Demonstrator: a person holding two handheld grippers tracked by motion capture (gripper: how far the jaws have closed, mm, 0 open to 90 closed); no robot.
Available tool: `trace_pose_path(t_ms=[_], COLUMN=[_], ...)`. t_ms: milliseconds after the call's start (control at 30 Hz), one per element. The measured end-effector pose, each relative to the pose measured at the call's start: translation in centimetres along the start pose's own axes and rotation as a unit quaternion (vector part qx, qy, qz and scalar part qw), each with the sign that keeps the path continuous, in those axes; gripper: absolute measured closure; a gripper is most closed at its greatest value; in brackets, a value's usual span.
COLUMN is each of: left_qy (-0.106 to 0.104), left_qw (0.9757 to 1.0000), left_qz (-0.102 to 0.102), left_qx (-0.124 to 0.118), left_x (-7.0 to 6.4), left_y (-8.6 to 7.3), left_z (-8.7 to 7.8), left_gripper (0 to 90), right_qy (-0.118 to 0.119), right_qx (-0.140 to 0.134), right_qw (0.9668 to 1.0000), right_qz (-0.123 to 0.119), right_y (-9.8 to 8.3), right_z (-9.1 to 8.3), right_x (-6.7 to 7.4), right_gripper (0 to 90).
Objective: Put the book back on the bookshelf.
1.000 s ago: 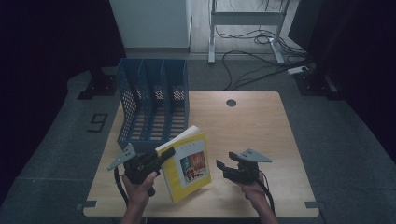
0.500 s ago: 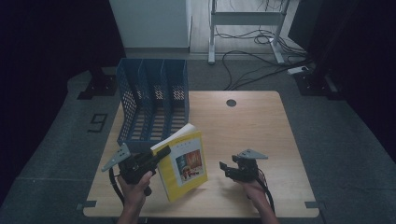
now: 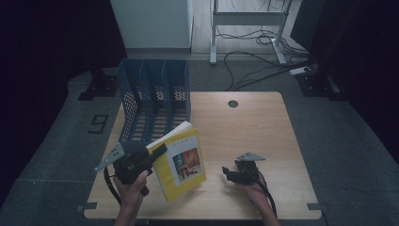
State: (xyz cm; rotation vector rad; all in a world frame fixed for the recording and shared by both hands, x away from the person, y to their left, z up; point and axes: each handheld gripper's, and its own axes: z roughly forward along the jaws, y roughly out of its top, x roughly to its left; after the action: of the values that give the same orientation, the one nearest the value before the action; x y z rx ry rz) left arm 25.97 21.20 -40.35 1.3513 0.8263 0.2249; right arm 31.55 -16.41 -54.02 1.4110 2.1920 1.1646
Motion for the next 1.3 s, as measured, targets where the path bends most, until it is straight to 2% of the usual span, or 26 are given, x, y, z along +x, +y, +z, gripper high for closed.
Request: trace_pose_path(t_ms=[300, 600, 1300], left_qy=[0.003, 0.015, 0.035], left_qw=[0.9999, 0.9996, 0.9986], left_qz=[0.009, 0.010, 0.020], left_qx=[-0.010, -0.024, -0.034], left_x=[-0.2, 0.1, 0.5], left_y=[2.1, 3.5, 5.7], left_z=[0.1, 0.0, 0.3], left_gripper=[75.5, 75.5, 75.6], right_qy=[-0.006, -0.008, -0.009], right_qx=[0.018, 0.017, 0.010], right_qw=[0.9998, 0.9998, 0.9999], right_qz=[-0.006, -0.006, -0.005], right_y=[-0.4, -0.4, -0.5], right_z=[0.7, 0.7, 0.7], right_x=[-0.1, -0.2, -0.4], right_gripper=[33.6, 33.7, 33.5])
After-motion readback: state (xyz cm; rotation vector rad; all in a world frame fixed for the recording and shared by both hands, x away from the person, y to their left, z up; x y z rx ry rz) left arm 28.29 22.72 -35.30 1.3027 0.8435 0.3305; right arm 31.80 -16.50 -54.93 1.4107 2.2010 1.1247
